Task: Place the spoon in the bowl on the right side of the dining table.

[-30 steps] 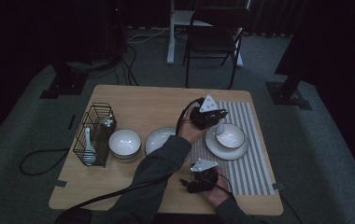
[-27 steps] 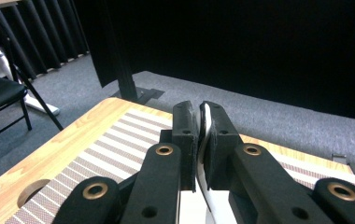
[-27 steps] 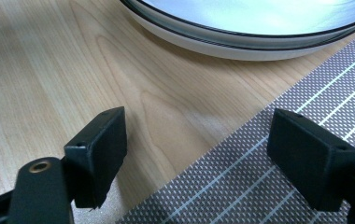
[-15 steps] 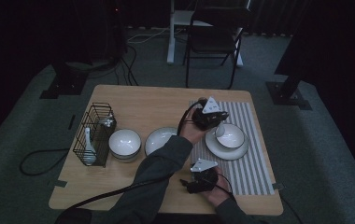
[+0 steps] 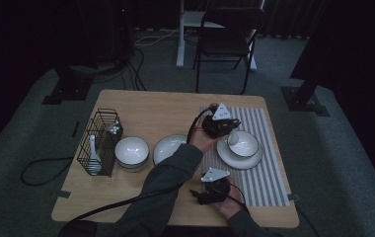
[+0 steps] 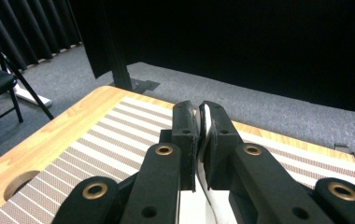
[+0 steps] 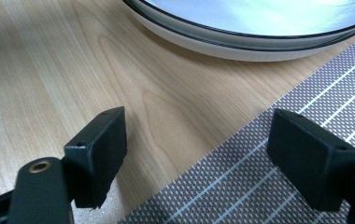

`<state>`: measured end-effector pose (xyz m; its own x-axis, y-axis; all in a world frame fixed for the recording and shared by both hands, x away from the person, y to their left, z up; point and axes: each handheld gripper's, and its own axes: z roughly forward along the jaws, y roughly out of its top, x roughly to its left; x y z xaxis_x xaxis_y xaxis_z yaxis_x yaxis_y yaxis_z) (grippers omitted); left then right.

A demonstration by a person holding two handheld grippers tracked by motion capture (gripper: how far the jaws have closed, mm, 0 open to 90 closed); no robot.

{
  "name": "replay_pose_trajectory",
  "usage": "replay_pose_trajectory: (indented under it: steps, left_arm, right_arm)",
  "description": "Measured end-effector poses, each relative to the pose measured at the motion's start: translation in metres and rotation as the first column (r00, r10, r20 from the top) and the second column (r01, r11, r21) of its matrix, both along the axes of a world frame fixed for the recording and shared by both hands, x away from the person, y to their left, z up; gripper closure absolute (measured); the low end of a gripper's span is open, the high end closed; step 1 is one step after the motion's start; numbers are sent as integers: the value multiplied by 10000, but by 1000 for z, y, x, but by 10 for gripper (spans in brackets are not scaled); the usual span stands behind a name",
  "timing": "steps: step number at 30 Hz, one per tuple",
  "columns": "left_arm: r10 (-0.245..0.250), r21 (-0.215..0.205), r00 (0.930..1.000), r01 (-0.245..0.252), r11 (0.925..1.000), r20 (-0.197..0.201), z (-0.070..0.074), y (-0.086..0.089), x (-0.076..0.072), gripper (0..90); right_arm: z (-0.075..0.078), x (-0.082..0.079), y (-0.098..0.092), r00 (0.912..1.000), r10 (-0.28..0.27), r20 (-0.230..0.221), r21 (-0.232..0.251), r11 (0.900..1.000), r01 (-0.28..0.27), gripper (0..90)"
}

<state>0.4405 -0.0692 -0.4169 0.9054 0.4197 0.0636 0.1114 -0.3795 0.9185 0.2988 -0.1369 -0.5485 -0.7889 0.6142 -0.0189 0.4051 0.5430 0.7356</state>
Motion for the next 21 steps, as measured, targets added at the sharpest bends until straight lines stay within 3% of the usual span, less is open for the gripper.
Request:
replay_pose_trajectory:
  steps: [21]
  left_arm:
    - [74, 684, 9991, -45, 9976, -428, -35, 18, -6, 842]
  right_arm:
    - [0, 0, 0, 10000, 13, -28, -8, 10000, -13, 199]
